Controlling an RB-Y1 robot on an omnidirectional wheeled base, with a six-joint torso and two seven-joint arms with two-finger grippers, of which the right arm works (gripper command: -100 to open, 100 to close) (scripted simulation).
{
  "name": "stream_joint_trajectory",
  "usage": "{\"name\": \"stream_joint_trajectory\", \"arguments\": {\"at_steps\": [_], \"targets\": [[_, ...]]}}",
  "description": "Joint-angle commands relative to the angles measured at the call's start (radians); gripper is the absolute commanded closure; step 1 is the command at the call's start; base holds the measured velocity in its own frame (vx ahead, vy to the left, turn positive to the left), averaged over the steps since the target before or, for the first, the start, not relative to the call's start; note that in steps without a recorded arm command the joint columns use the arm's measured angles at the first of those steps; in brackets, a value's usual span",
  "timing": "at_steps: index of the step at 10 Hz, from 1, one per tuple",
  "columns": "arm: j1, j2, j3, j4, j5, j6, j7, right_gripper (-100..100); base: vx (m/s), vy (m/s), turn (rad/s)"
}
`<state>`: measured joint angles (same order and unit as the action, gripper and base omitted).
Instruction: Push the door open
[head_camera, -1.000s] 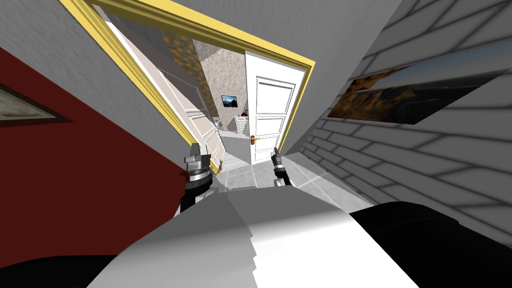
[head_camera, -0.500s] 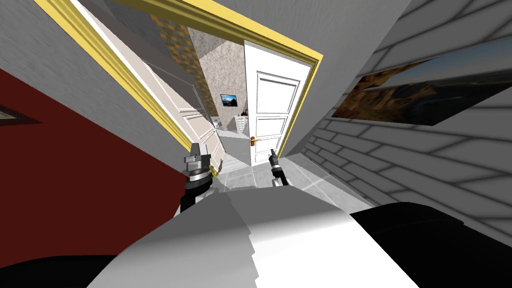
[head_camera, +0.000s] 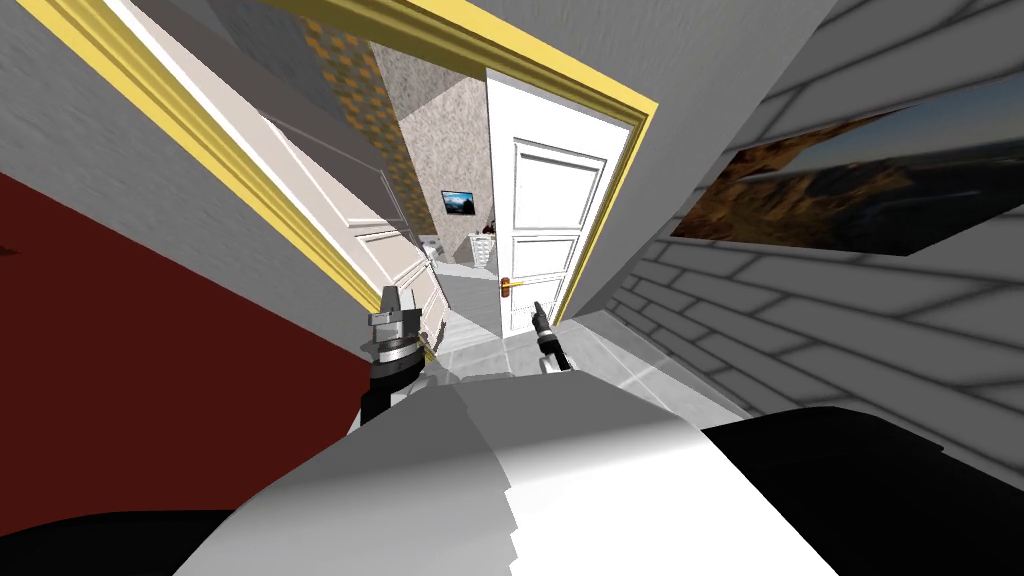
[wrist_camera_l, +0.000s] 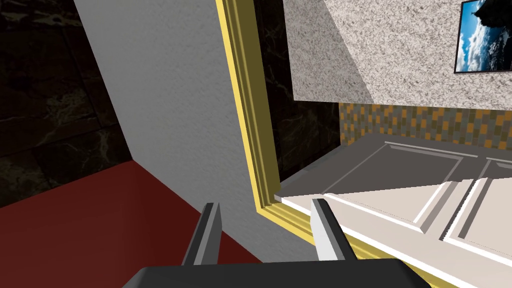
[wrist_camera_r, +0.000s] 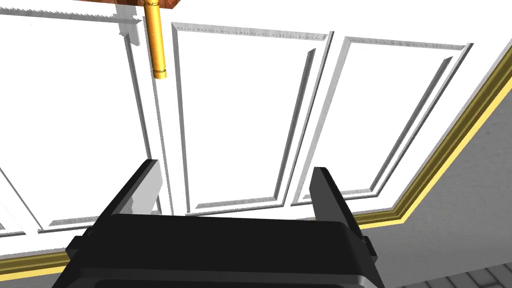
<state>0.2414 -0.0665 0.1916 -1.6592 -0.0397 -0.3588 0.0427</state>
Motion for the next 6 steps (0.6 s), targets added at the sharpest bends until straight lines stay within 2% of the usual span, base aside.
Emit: {"name": "stream_joint_trajectory", "arguments": {"at_steps": [1, 4, 6], "targets": [[-0.010, 0.012, 0.015, 0.034, 0.004, 0.019, 0.006, -100, 0.216, -0.002, 0.005], [-0.027, 0.019, 0.024, 0.070, 0.006, 0.035, 0.008, -100, 0.129, -0.005, 0.006], [-0.051, 0.032, 0.038, 0.120, 0.008, 0.058, 0.010, -100, 0.187, -0.020, 0.010]]}}
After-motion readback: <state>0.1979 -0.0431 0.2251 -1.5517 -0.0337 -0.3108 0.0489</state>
